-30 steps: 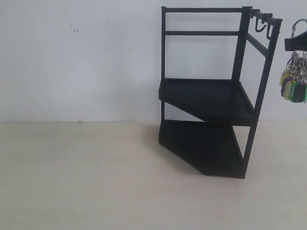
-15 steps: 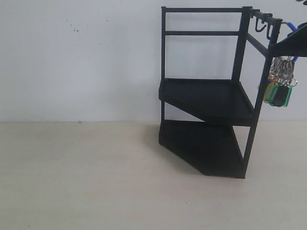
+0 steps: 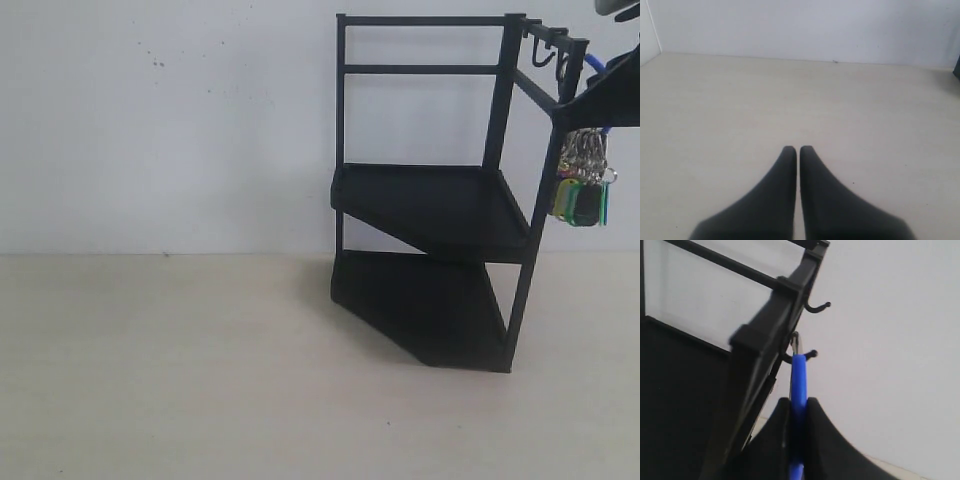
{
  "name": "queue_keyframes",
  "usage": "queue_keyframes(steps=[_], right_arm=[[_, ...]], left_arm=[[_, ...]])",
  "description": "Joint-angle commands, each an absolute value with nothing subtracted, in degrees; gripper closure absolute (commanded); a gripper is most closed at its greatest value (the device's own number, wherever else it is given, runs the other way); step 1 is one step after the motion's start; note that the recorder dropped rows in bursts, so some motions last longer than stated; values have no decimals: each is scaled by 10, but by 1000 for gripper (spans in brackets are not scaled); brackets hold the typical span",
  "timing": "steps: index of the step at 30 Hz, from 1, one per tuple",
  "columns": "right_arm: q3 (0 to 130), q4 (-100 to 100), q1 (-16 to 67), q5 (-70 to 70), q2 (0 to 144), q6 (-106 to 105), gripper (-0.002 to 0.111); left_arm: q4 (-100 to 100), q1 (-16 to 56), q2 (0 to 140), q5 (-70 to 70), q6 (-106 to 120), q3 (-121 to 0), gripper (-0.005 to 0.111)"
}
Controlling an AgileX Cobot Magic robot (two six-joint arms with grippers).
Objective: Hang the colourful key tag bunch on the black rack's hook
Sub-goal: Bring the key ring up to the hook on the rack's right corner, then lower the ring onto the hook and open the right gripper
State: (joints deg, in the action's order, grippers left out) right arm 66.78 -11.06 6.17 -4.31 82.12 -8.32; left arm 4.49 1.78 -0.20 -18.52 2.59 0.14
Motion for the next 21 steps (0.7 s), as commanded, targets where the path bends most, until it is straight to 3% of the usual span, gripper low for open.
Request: queue_keyframes(steps=[1, 21], right_arm=[[676, -110, 73, -31, 818, -98, 108], [676, -110, 73, -60, 818, -95, 108]], left_arm=[[49, 16, 0, -178, 26, 0, 102], [49, 16, 0, -178, 26, 0, 102]])
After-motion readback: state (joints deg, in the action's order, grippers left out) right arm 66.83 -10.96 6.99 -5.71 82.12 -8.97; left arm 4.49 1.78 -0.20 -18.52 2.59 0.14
